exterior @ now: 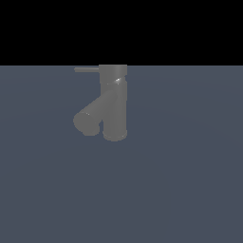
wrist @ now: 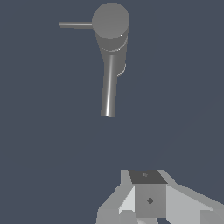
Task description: Turn on the faucet by rotating a designated handle.
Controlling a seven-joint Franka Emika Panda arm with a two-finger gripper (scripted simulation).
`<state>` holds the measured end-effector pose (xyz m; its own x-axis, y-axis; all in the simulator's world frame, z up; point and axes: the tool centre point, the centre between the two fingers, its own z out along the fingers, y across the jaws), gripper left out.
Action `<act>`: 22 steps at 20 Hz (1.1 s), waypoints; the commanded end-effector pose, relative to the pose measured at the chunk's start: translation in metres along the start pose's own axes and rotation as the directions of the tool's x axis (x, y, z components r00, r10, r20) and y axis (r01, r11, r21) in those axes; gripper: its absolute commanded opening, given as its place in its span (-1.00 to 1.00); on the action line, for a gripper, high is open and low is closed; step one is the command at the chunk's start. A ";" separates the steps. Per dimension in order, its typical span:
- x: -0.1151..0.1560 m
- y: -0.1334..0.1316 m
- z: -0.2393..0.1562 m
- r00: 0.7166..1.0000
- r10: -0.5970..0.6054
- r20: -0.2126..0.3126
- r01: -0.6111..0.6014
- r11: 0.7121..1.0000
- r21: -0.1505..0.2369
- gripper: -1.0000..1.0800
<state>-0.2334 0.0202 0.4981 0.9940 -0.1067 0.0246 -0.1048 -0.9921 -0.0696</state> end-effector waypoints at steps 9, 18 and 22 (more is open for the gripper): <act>0.052 -0.014 0.006 0.976 0.214 0.028 -0.215 0.976 0.040 -1.00; 0.105 -0.029 0.021 0.904 0.423 0.062 -0.426 0.903 0.050 -1.00; 0.128 -0.036 0.031 0.856 0.511 0.076 -0.515 0.856 0.046 -1.00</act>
<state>-0.1106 0.0424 0.4765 0.8228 -0.5623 -0.0823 -0.5683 -0.8140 -0.1204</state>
